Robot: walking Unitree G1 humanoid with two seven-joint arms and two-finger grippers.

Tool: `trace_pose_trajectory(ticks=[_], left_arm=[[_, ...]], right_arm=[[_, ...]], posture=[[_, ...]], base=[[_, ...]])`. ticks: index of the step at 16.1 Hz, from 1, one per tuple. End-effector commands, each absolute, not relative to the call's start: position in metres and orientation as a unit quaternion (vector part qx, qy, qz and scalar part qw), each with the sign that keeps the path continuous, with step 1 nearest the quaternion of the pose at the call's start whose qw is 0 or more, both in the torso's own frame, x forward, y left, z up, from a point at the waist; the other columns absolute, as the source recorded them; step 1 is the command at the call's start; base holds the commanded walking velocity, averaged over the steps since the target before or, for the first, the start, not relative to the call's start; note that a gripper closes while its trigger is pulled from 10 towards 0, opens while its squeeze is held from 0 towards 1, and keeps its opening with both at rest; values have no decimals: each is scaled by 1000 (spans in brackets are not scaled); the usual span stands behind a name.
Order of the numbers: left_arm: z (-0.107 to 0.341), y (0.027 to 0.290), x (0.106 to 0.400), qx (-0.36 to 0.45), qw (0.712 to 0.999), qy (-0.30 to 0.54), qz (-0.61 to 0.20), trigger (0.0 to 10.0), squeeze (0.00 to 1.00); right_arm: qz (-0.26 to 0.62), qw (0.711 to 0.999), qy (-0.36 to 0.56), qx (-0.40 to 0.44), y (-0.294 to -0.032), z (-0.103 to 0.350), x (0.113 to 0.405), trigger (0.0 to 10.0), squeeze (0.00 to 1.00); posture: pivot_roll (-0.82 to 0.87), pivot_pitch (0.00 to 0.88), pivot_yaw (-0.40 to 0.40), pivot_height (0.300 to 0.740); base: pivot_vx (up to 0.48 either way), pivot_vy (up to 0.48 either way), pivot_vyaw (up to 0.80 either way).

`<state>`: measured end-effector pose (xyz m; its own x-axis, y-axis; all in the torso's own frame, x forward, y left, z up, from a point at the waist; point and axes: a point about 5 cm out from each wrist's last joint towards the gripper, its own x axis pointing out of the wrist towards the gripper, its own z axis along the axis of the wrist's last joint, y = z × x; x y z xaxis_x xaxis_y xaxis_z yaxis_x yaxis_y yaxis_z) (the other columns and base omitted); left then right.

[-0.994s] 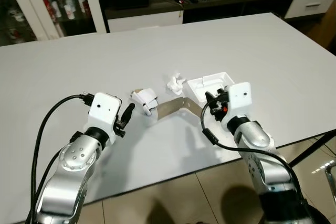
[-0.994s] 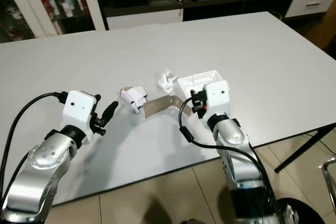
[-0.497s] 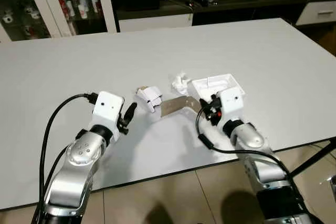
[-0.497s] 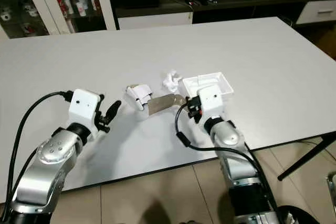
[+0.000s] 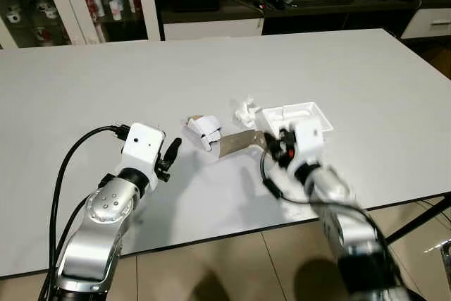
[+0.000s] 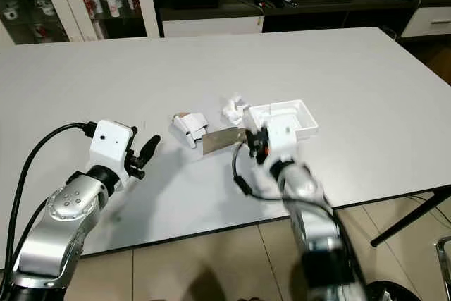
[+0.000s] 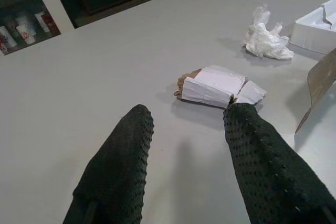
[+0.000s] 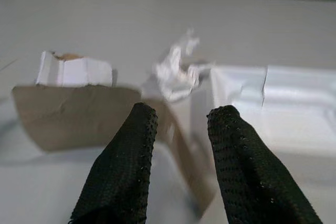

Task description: Picking trash to rubbish bin

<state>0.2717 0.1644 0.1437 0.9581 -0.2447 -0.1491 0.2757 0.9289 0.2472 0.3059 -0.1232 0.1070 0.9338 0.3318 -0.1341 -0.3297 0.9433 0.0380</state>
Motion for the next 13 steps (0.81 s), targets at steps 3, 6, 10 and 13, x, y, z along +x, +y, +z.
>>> trace_pose_trajectory(ticks=[3, 6, 10, 13], left_arm=[[149, 163, 272, 144, 978, 50, -144, 10000, 0], [151, 163, 276, 144, 977, 48, -148, 10000, 0], [150, 158, 281, 142, 976, 45, -156, 10000, 0], [150, 155, 280, 148, 975, 41, -159, 10000, 0]], right_arm=[[143, 987, 63, 33, -132, 109, 296, 10000, 0], [141, 987, 65, 35, -132, 108, 291, 10000, 0], [126, 989, 62, 41, -136, 111, 288, 10000, 0], [124, 990, 58, 30, -137, 114, 284, 10000, 0]], posture=[[48, 37, -28, 740], [34, 23, -9, 740], [18, 17, -1, 740], [11, 15, -3, 740]], base=[[0, 265, -496], [0, 264, -504], [0, 263, -505], [0, -149, -481]])
